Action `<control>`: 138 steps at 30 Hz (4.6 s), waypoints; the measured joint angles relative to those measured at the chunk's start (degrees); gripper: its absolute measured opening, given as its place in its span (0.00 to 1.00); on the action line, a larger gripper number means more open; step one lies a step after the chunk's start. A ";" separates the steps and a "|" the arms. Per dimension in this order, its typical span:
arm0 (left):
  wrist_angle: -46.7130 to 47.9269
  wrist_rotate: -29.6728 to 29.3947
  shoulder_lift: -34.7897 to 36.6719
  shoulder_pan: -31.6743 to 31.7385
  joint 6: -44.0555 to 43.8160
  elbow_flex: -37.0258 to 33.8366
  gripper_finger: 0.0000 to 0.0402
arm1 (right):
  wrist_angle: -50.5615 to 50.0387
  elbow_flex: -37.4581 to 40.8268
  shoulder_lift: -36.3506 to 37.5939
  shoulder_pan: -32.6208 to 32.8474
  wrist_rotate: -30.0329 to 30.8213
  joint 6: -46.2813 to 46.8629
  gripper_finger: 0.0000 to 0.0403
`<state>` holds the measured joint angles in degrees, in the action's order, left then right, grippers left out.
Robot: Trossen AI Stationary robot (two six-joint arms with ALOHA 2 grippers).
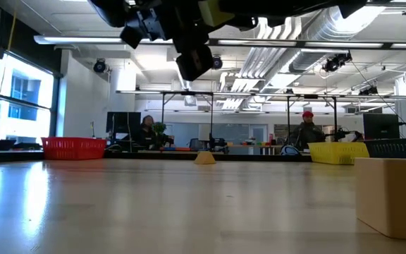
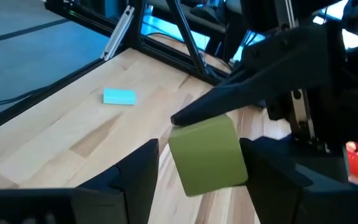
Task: Sort & place blocks by color
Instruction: Put the green block into the yellow bin, then put the yellow block into the red bin
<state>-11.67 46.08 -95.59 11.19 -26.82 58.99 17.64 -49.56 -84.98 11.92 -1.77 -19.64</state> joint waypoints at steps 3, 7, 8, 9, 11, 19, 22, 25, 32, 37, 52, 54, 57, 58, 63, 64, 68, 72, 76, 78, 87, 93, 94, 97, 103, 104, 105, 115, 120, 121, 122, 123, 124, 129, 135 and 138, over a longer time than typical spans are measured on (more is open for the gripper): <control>-0.31 -0.06 0.00 0.04 -0.06 0.06 0.28 | 0.41 0.00 -0.03 0.00 0.01 -1.33 0.52; -0.37 -0.74 0.00 0.12 -0.06 0.06 0.28 | 0.49 0.00 -0.05 -0.07 0.08 -1.42 0.51; -0.36 -0.92 0.00 0.17 -0.06 0.06 0.28 | 0.53 0.00 -0.05 -0.07 0.46 -1.42 0.50; -0.36 -1.12 0.00 0.25 -0.05 0.06 0.28 | 0.53 0.00 -0.05 -0.07 0.98 -1.41 0.49; -0.34 -1.15 0.00 0.42 -0.05 0.06 0.28 | 0.55 0.00 -0.05 -0.07 1.62 -1.42 0.44; -0.01 -1.32 0.00 1.08 -0.43 0.06 0.33 | -0.23 0.00 -0.05 -0.04 1.99 -0.91 0.29; 0.67 -4.26 0.00 1.06 -0.13 0.04 0.37 | -1.58 0.02 -0.05 -0.04 4.23 2.27 0.29; 1.57 -6.63 0.00 1.17 1.71 0.04 0.41 | -3.52 0.01 0.01 0.00 8.70 5.82 0.28; 7.70 -19.76 0.00 1.79 8.17 0.17 0.50 | -10.74 -0.04 -0.18 -0.10 16.98 15.12 0.26; 11.55 -25.32 0.00 3.74 8.32 0.06 0.52 | -17.60 0.02 -0.16 -0.21 25.02 21.76 0.26; 25.28 -41.06 0.02 6.09 17.28 0.06 0.51 | -39.12 0.02 -0.10 -10.28 42.41 45.81 0.26; 27.58 -42.70 0.02 5.49 17.94 0.06 0.51 | -41.21 0.02 -0.10 -12.49 43.46 46.85 0.26; 29.59 -42.92 0.02 4.17 18.07 0.06 0.51 | -43.02 0.02 -0.10 -16.16 43.51 48.09 0.26; 29.86 -42.92 0.02 3.63 18.09 0.06 0.51 | -43.52 0.02 -0.10 -17.42 43.50 48.18 0.26; 31.54 -42.92 0.02 0.15 18.46 0.06 0.51 | -44.87 0.02 -0.10 -23.56 43.48 47.89 0.26; 32.35 -42.91 0.02 -0.73 18.85 0.06 0.51 | -45.35 0.02 -0.10 -24.80 43.48 47.85 0.26; 36.96 -42.90 0.02 -4.51 19.51 0.06 0.51 | -47.25 0.02 -0.10 -29.10 43.38 45.69 0.26; 40.50 -43.33 0.02 -8.78 18.35 0.04 0.51 | -47.53 0.02 -0.10 -32.88 43.46 43.03 0.26; 41.04 -45.51 0.02 -12.78 17.33 0.04 0.51 | -47.83 0.02 -0.04 -36.64 43.55 39.63 0.26; 41.06 -45.50 0.02 -14.18 16.52 0.04 0.51 | -48.63 0.02 0.40 -38.56 43.51 38.65 0.26; 41.02 -45.67 0.02 -16.25 16.49 0.04 0.51 | -55.34 0.02 6.89 -45.98 43.54 40.01 0.26; 40.82 -47.21 0.02 -16.07 16.51 0.04 0.51 | -60.02 0.02 8.77 -52.45 37.15 42.74 0.26; 40.82 -47.78 0.02 -16.07 16.49 0.04 0.51 | -60.64 0.02 8.63 -53.63 36.32 42.74 0.26; 40.82 -48.73 0.02 -16.09 16.51 0.04 0.51 | -61.74 0.02 8.10 -56.74 34.22 42.49 0.26; 40.84 -48.79 0.02 -16.09 16.51 0.04 0.51 | -61.52 0.02 8.15 -61.60 28.48 39.94 0.26; 40.84 -48.91 0.02 -16.09 16.52 0.04 0.51 | -61.56 0.02 8.15 -62.40 27.44 39.11 0.26; 40.84 -48.91 0.02 -16.09 16.80 0.04 0.51 | -61.52 0.02 8.15 -63.17 26.50 38.59 0.26; 40.82 -49.54 0.02 -16.09 18.02 0.04 0.51 | -61.54 0.02 8.15 -63.30 25.51 37.58 0.38; 40.97 -49.58 0.02 -16.12 18.02 0.04 0.51 | -61.39 0.02 8.15 -63.28 25.50 37.58 0.47; 40.99 -49.76 0.02 -16.12 18.02 0.04 0.51 | -61.30 0.02 8.15 -63.28 25.51 37.58 0.48; 40.99 -49.78 0.02 -16.12 18.02 0.04 0.51 | -61.21 0.02 8.15 -63.28 25.51 37.58 0.49; 41.06 -49.78 0.02 -16.10 18.02 0.04 0.51 | -61.15 0.02 8.15 -63.28 25.51 37.58 0.49; 41.20 -49.78 0.02 -16.09 18.02 0.04 0.51 | -61.12 0.02 8.15 -63.28 25.51 37.58 0.49; 42.76 -50.03 0.02 -16.22 17.64 0.04 0.51 | -60.53 0.02 8.16 -62.08 25.49 37.30 0.49; 44.06 -51.77 0.02 -16.88 16.57 0.04 0.51 | -59.38 0.02 9.81 -55.08 24.89 37.10 0.47; 44.05 -51.66 0.02 -17.10 16.27 0.04 0.51 | -59.53 0.02 11.20 -49.67 22.35 39.13 0.46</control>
<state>32.38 -5.58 -95.57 -5.91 -10.55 59.02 -41.89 -49.54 -73.78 -37.74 20.58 19.48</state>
